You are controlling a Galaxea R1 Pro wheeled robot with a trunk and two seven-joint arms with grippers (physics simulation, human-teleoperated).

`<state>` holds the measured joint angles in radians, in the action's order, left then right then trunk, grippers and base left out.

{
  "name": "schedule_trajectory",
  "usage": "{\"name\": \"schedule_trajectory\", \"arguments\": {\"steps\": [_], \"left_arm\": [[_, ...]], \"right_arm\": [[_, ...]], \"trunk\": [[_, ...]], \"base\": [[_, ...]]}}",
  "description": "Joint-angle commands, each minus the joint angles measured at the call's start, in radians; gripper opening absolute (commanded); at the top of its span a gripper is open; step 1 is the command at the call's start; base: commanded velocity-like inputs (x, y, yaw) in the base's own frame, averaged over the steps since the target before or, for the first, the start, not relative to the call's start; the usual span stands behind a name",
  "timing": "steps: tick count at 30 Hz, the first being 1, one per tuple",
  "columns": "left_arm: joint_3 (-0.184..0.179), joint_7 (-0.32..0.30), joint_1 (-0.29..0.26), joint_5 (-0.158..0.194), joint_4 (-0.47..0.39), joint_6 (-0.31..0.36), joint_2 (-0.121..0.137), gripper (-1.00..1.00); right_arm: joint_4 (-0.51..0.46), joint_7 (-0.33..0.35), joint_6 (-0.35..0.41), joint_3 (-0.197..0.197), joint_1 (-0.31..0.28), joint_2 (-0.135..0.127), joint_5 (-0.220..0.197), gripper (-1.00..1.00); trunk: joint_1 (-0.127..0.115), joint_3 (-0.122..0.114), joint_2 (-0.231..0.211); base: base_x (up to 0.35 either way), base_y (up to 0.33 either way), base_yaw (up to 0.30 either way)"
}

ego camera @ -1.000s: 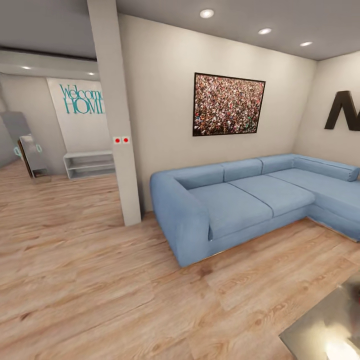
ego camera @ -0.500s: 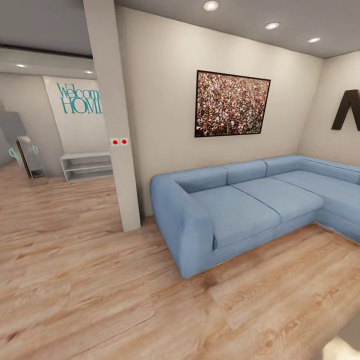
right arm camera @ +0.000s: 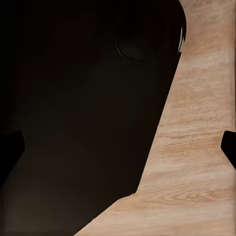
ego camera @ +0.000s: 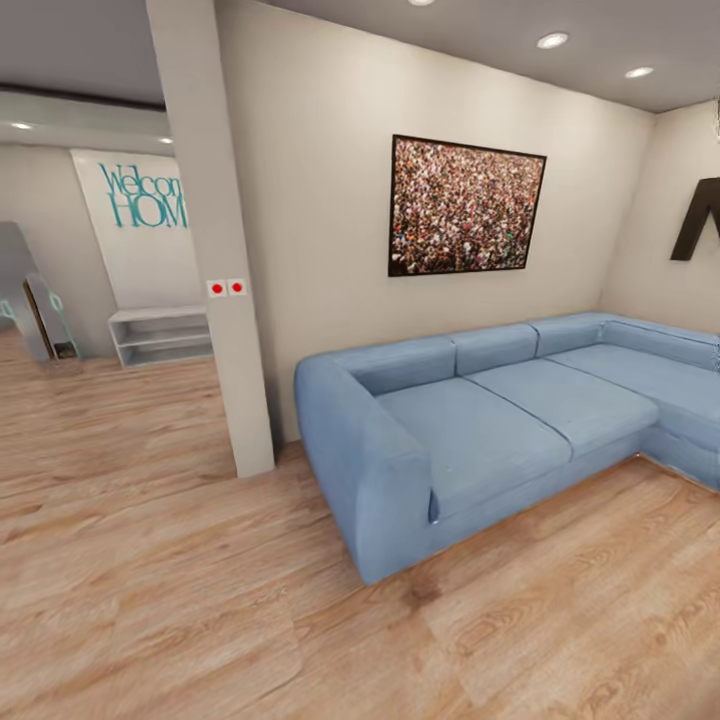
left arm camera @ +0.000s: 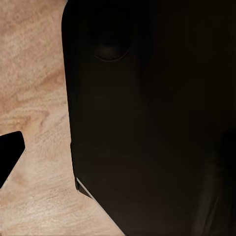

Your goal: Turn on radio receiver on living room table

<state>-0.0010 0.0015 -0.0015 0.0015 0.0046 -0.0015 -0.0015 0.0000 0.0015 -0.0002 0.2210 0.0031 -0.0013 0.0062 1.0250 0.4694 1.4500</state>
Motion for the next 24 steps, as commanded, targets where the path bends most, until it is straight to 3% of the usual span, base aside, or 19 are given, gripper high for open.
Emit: {"name": "schedule_trajectory", "arguments": {"steps": [1,7,24], "left_arm": [[0.000,0.000,0.000,0.000,0.000,0.000,0.000,1.00],[0.000,0.000,0.000,0.000,0.000,0.000,0.000,1.00],[0.000,0.000,0.000,0.000,0.000,0.000,0.000,1.00]], "right_arm": [[0.000,0.000,0.000,0.000,0.000,0.000,-0.001,1.00],[0.000,0.000,0.001,0.000,0.000,0.000,-0.008,1.00],[0.000,0.000,0.002,0.000,0.000,0.000,-0.009,1.00]], "trunk": [[0.000,0.000,0.000],[0.000,0.000,0.000],[0.000,0.000,0.000]], "base": [[0.322,0.000,-0.160],[0.222,0.000,-0.231],[0.013,0.000,-0.278]]}}
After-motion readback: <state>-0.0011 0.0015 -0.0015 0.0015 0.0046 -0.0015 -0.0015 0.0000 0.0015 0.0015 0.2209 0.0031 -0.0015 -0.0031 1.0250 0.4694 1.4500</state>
